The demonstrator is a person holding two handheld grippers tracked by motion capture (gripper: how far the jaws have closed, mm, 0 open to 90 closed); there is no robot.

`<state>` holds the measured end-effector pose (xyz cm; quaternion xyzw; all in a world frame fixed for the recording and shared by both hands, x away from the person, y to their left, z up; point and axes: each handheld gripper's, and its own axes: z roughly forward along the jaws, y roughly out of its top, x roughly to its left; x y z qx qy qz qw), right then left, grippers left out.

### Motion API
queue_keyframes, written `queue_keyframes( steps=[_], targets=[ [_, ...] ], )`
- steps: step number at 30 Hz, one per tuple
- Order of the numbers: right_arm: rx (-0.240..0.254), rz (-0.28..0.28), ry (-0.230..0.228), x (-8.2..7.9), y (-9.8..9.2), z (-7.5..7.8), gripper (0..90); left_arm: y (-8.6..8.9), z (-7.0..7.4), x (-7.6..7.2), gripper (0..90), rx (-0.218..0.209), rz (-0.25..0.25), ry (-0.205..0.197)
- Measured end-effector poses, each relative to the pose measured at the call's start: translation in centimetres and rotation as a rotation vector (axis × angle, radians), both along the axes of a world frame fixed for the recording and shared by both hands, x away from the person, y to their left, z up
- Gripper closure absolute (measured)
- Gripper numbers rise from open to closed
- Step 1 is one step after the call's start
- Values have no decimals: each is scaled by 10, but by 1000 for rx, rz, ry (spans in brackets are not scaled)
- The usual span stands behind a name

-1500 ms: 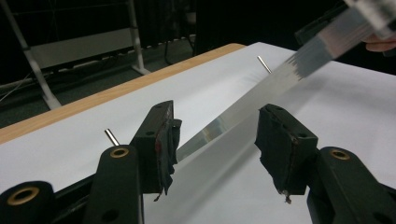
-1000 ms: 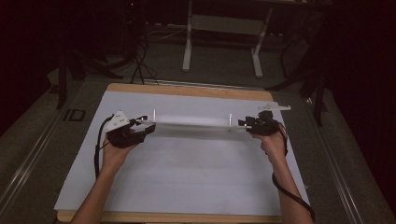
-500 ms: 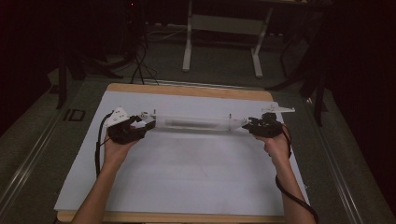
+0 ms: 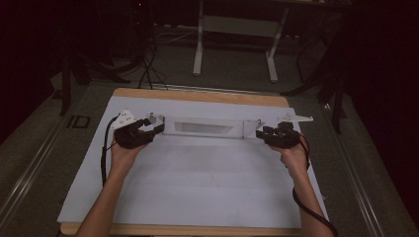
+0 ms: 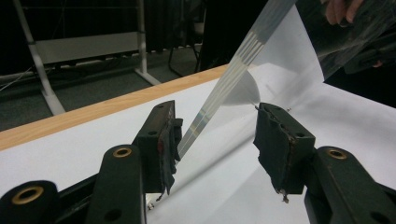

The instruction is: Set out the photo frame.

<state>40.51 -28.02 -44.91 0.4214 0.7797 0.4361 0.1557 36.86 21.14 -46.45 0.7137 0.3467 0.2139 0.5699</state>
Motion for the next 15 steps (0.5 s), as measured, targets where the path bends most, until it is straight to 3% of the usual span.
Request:
queue_keyframes(
  steps=[15],
  targets=[
    [2, 68, -44, -8, 8, 6, 533, 0, 1, 5, 498, -13, 9, 3]
  ],
)
